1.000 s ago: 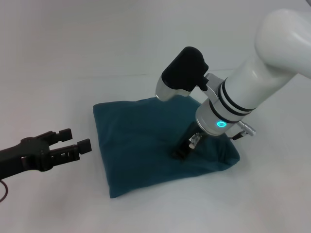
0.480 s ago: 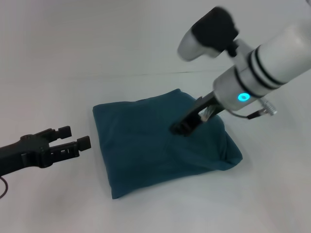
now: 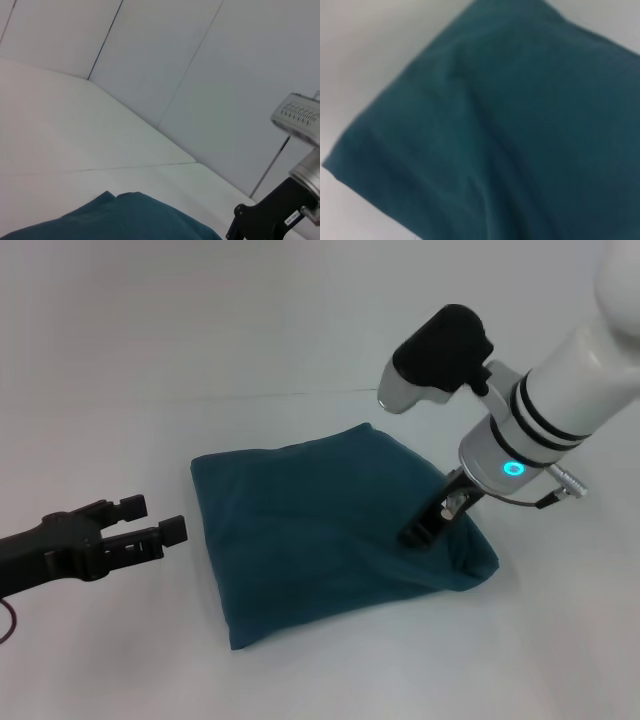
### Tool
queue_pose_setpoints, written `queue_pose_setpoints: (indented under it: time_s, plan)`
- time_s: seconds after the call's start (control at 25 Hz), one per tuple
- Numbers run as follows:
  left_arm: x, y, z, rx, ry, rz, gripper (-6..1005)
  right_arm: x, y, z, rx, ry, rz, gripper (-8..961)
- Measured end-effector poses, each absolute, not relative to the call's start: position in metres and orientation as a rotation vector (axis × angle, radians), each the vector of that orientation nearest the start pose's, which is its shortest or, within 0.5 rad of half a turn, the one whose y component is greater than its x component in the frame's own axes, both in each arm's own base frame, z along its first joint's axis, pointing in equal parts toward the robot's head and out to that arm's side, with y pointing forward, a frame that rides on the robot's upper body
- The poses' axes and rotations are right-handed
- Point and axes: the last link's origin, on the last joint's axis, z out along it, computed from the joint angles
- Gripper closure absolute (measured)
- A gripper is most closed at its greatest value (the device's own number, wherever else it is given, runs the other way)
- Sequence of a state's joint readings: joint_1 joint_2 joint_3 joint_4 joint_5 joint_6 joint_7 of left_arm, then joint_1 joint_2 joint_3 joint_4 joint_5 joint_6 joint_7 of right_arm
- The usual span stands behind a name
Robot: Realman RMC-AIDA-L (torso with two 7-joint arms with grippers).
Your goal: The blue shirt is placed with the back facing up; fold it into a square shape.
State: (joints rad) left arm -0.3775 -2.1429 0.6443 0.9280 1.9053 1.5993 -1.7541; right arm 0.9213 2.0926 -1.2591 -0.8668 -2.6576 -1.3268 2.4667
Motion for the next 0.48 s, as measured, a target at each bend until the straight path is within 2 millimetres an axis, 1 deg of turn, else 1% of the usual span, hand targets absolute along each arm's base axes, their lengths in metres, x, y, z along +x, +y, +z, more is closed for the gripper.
queue_pose_setpoints:
  time_s: [0.16, 0.32, 0.48]
  plan:
    - [-0.269, 0.313, 0.037, -2.472, -1.005, -0.869, 50, 0.168, 0.414, -0.041, -2.573, 0.853, -0.552, 952]
    - [-0.269, 0.314, 0.037, -2.467, -1.005, -0.862, 50, 0.173, 0.416, -0.042, -2.552, 0.859, -0.545, 951]
    - [-0.270, 0.314, 0.037, -2.464, -1.006, -0.860, 50, 0.171, 0.420, -0.032, -2.528, 0.869, -0.477, 950]
